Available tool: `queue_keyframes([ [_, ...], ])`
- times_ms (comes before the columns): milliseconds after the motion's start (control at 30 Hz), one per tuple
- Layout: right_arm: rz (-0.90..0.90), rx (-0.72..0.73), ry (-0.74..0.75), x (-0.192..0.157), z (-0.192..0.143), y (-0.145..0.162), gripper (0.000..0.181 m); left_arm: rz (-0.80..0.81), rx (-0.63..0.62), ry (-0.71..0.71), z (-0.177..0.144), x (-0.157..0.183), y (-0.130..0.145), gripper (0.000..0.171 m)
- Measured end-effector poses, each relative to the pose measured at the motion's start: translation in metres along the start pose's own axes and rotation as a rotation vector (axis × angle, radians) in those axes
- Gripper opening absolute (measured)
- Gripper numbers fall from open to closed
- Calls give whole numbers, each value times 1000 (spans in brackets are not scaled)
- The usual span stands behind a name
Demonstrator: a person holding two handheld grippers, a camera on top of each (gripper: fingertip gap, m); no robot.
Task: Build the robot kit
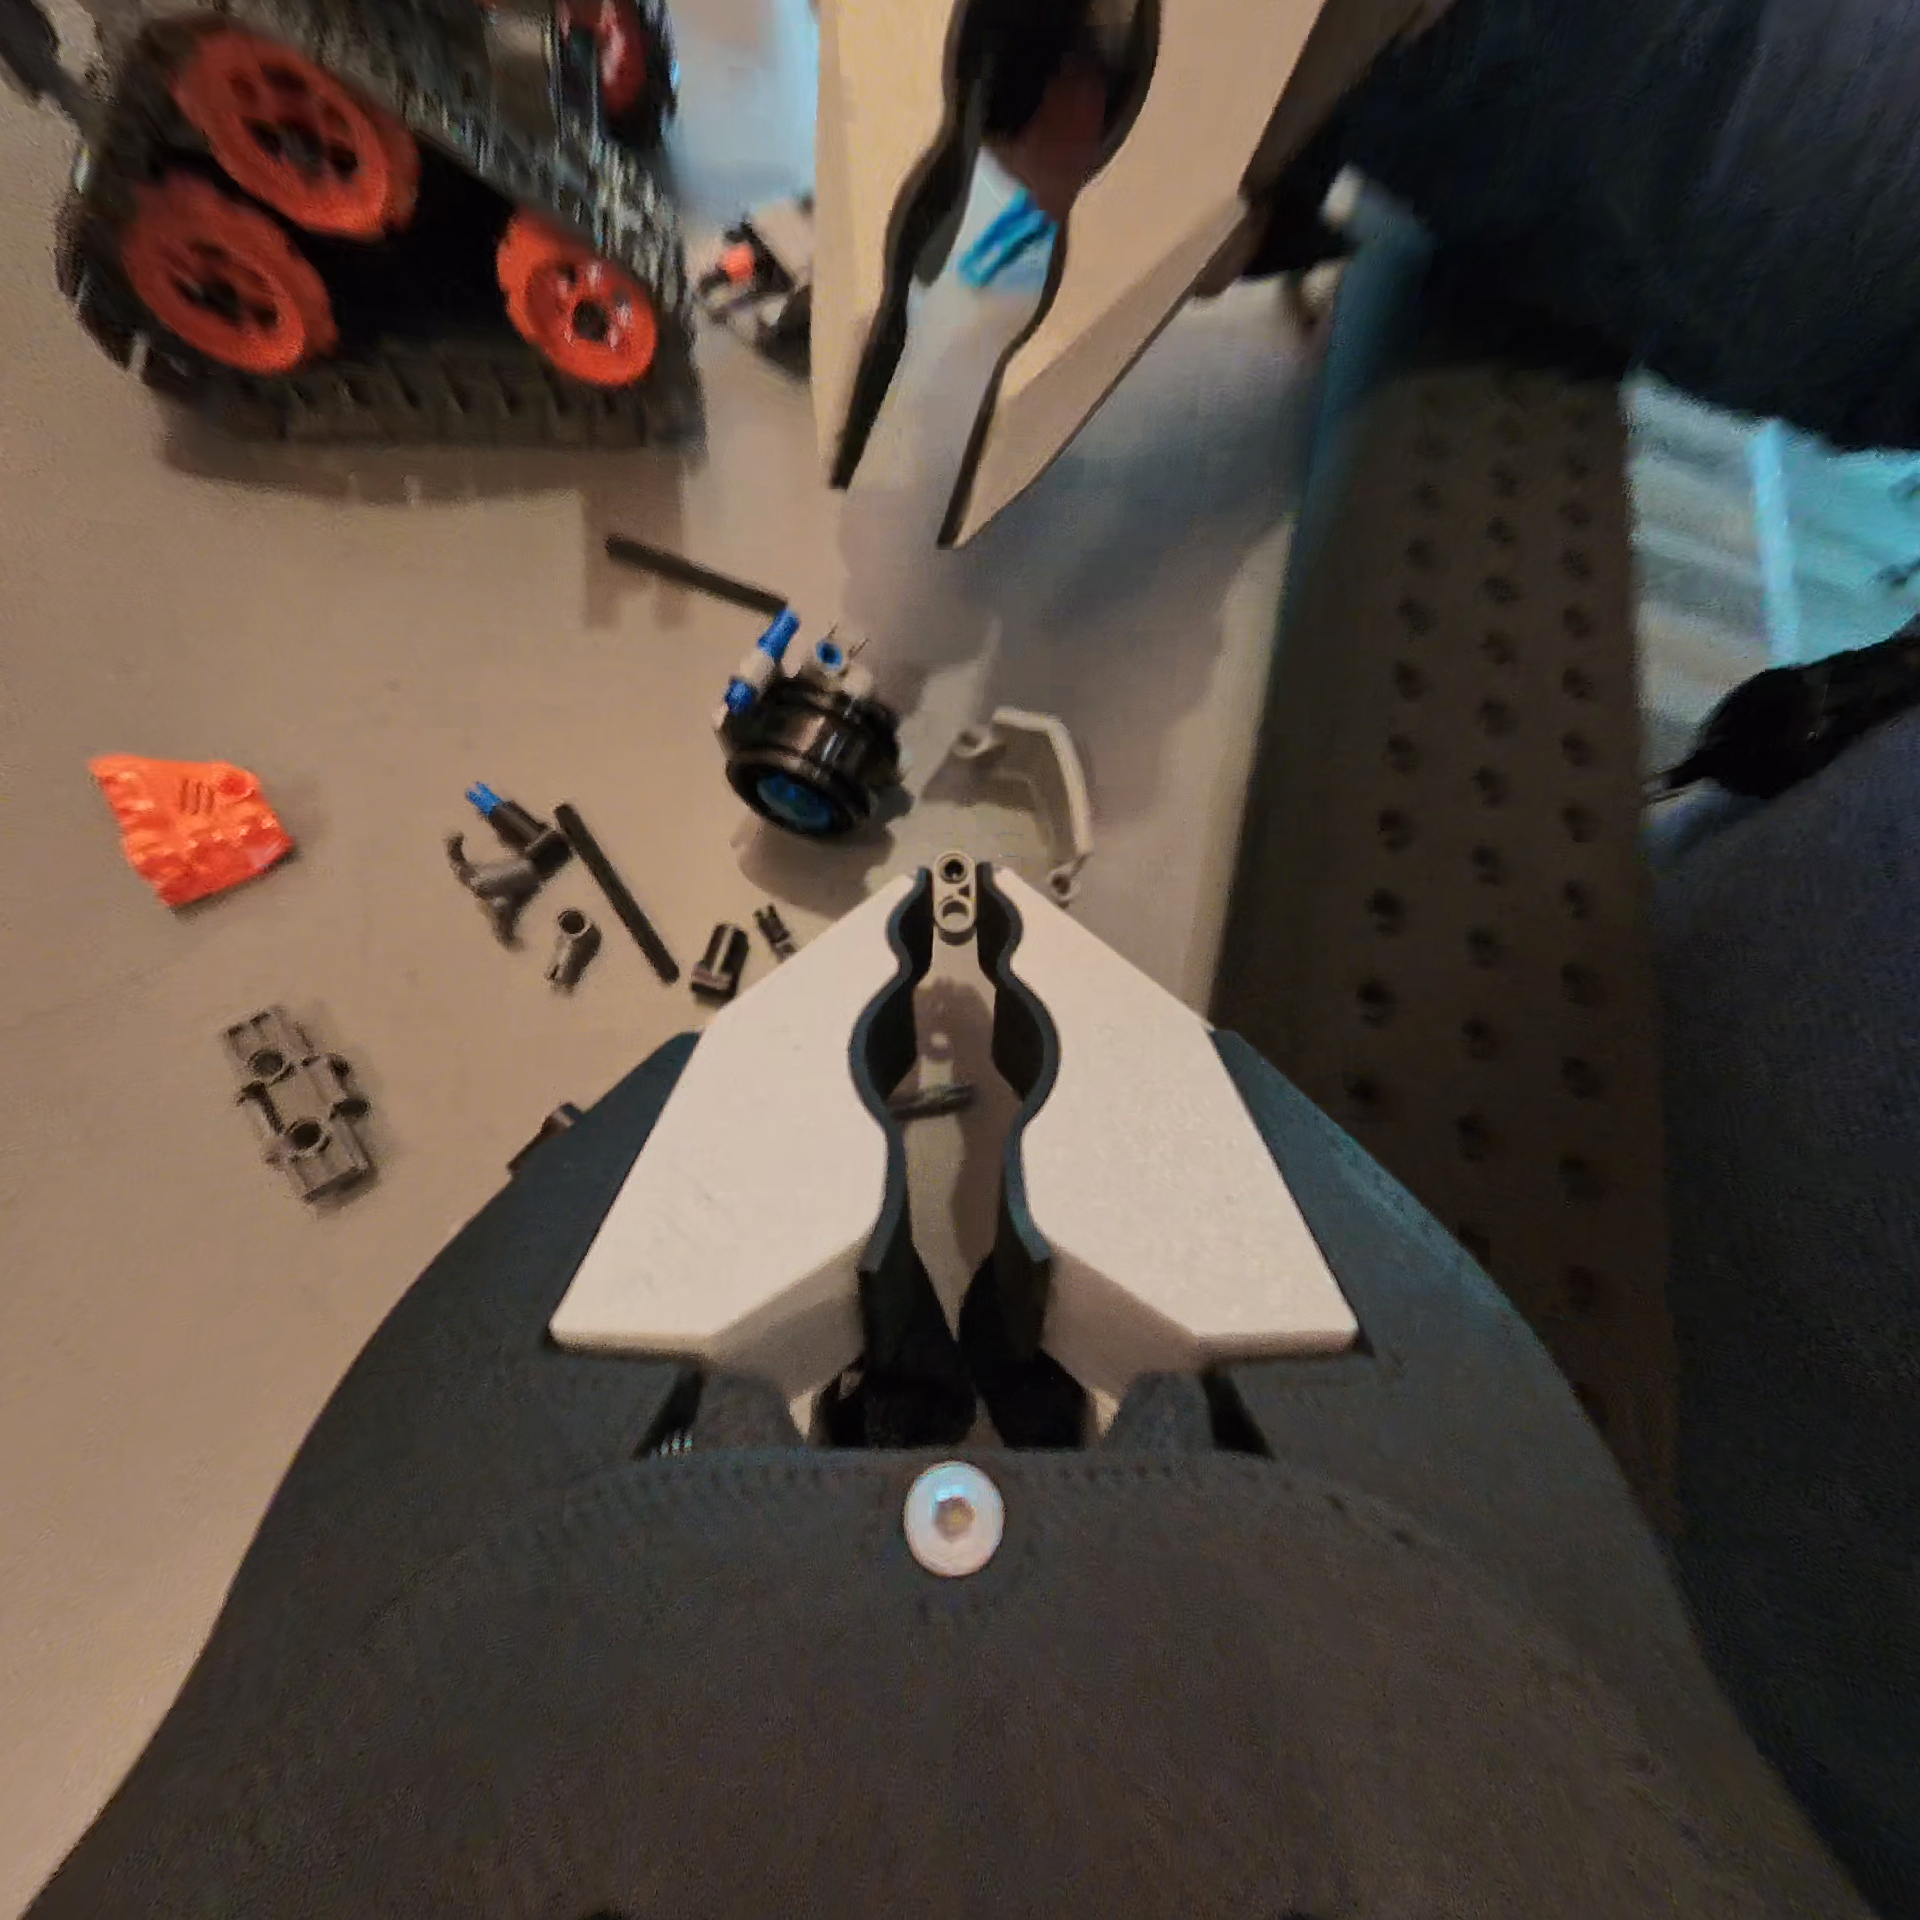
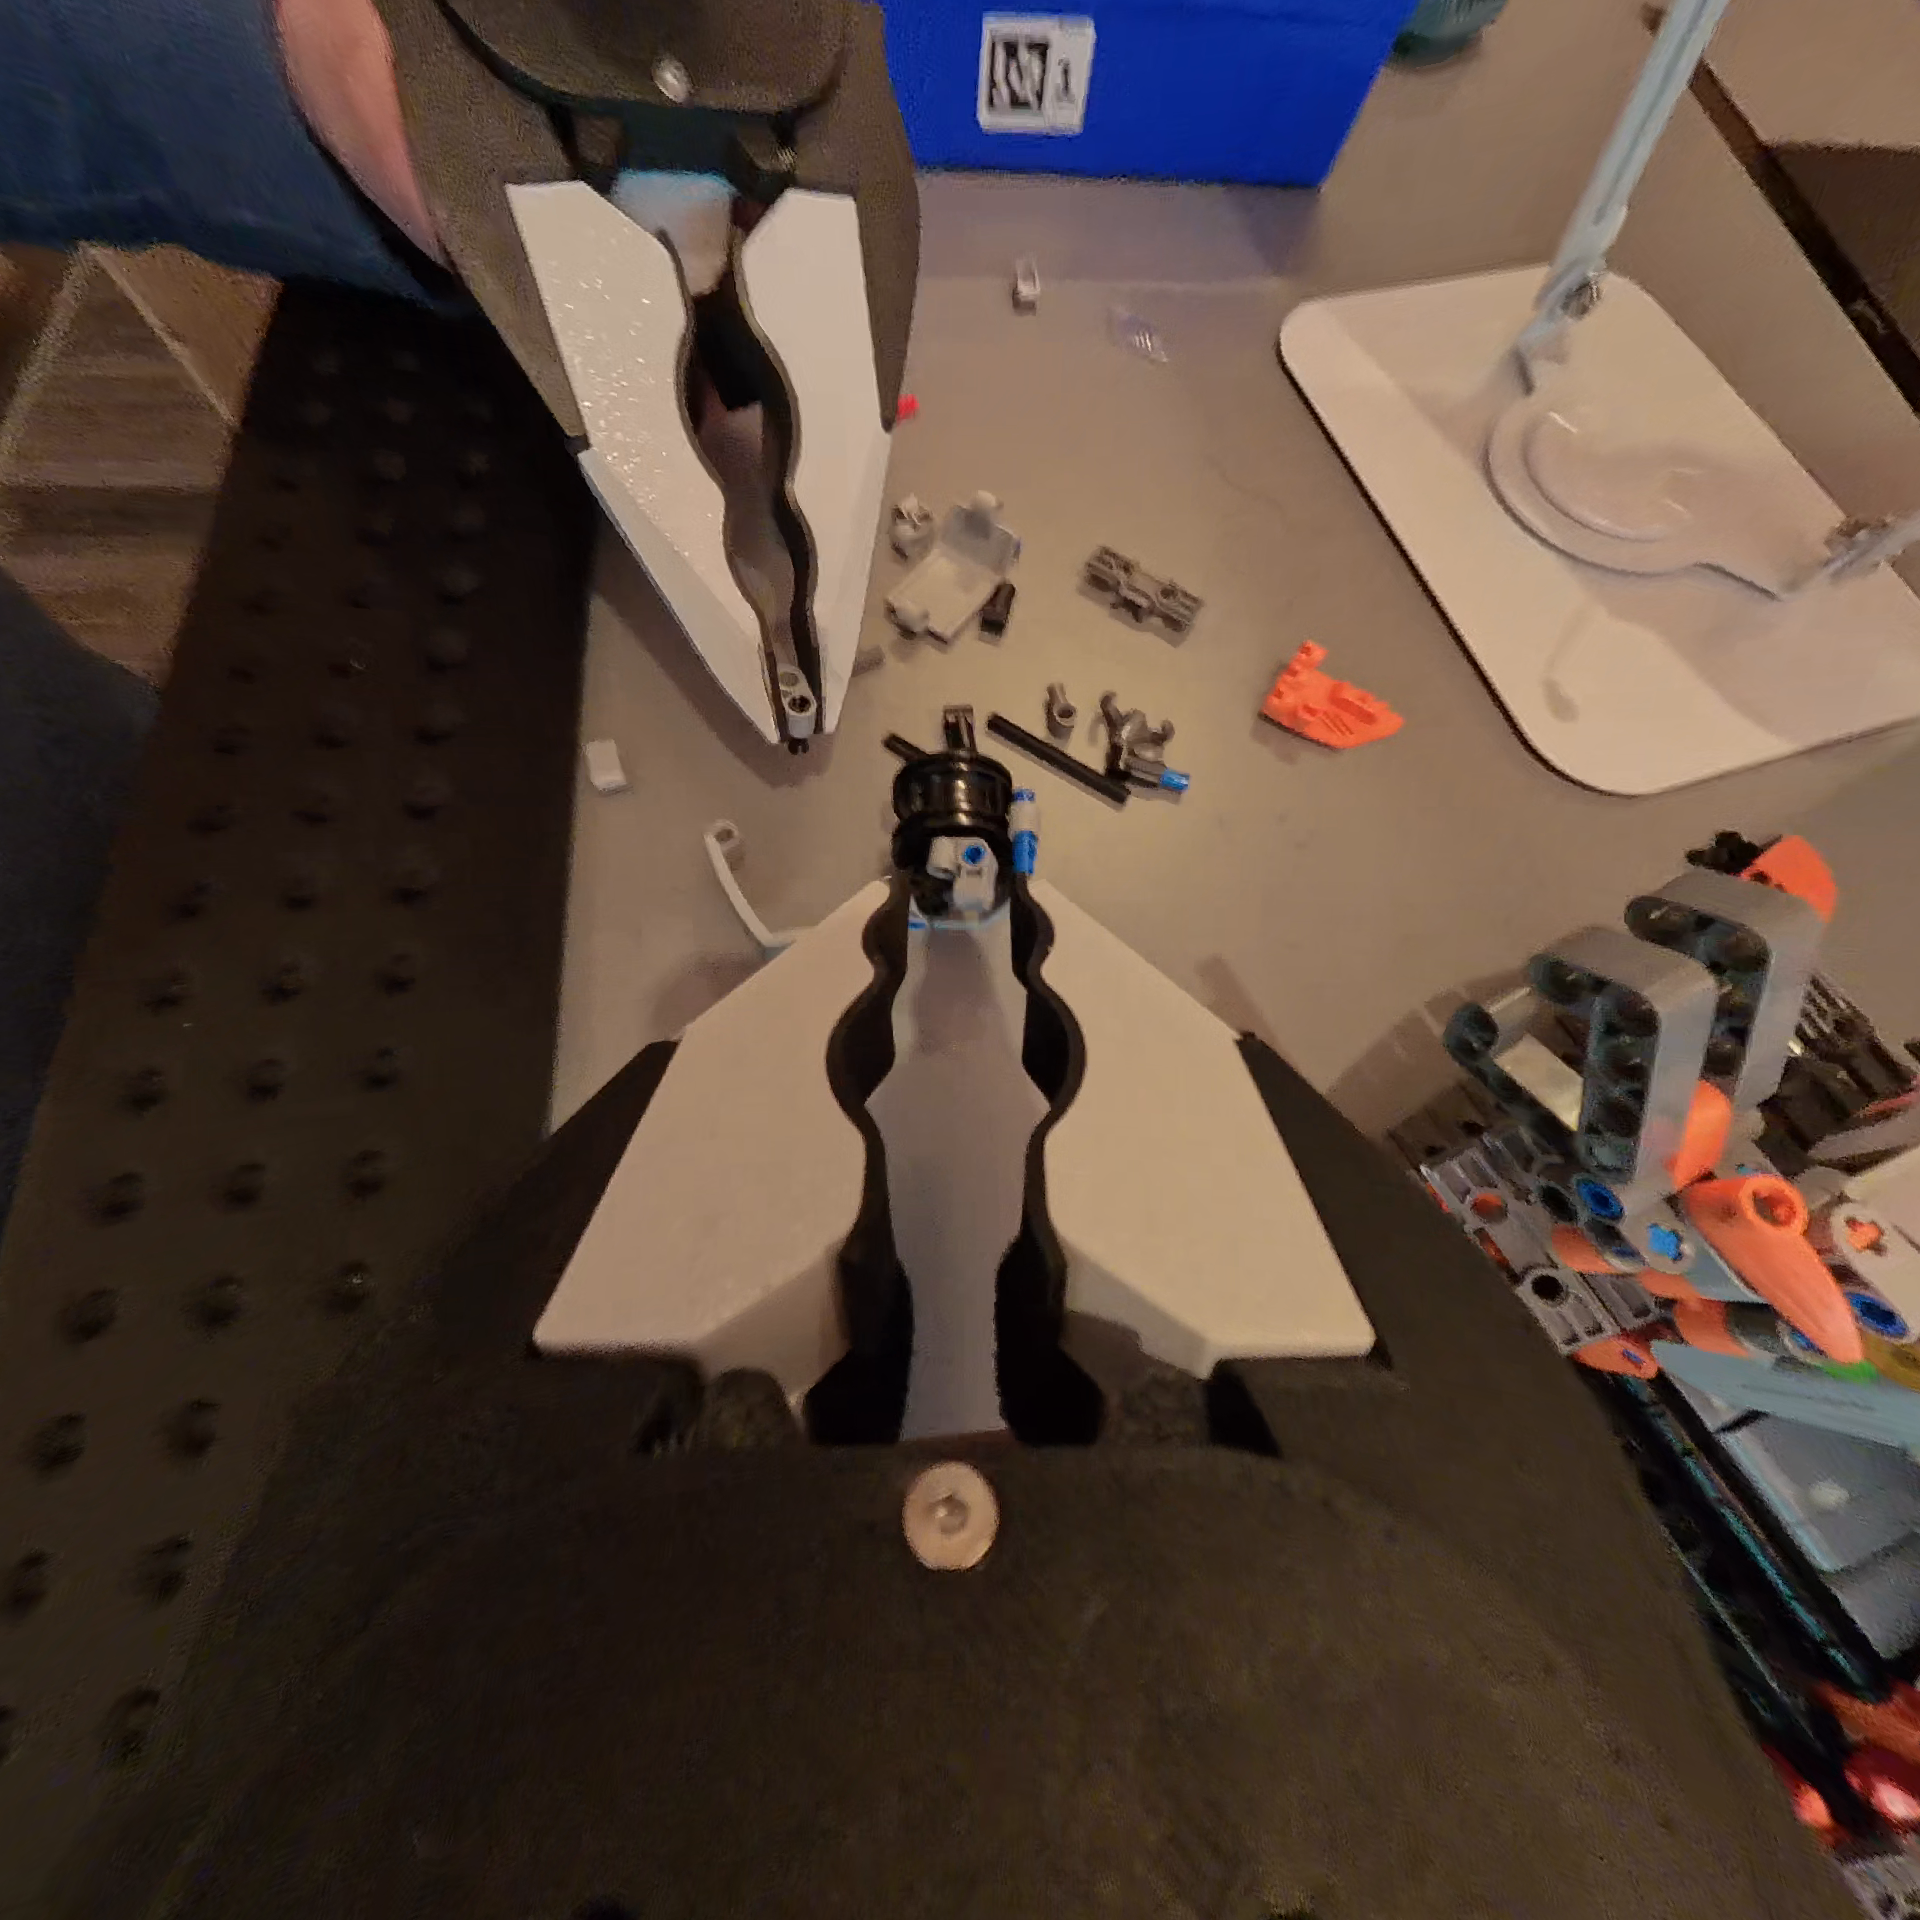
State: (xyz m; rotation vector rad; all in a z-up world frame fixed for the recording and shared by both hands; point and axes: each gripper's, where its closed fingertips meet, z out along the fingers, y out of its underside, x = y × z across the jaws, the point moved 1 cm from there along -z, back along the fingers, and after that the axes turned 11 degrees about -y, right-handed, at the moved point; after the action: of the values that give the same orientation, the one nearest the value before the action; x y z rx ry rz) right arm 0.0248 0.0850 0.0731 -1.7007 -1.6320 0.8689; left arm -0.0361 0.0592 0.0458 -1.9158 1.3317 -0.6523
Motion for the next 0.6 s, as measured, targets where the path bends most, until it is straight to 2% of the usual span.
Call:
queue_keyframes([
  [100,-2,-72,16,3,9,11,18,82,-154,-34,14,1,23,4],
  [133,4,-83,10,2,12,13,19,109,-166,-41,17,3,25,5],
  [233,-2,-101,19,3,16,15,18,116,-181,-36,19,6,23,7],
  [267,5,-98,23,4,16,15,18,122,-182,-44,18,5,23,16],
  [400,32,-75,34,9,14,12,16,124,-171,-26,15,4,22,32],
  [600,88,-24,3,12,14,7,15,81,-97,-44,5,-10,6,40],
])
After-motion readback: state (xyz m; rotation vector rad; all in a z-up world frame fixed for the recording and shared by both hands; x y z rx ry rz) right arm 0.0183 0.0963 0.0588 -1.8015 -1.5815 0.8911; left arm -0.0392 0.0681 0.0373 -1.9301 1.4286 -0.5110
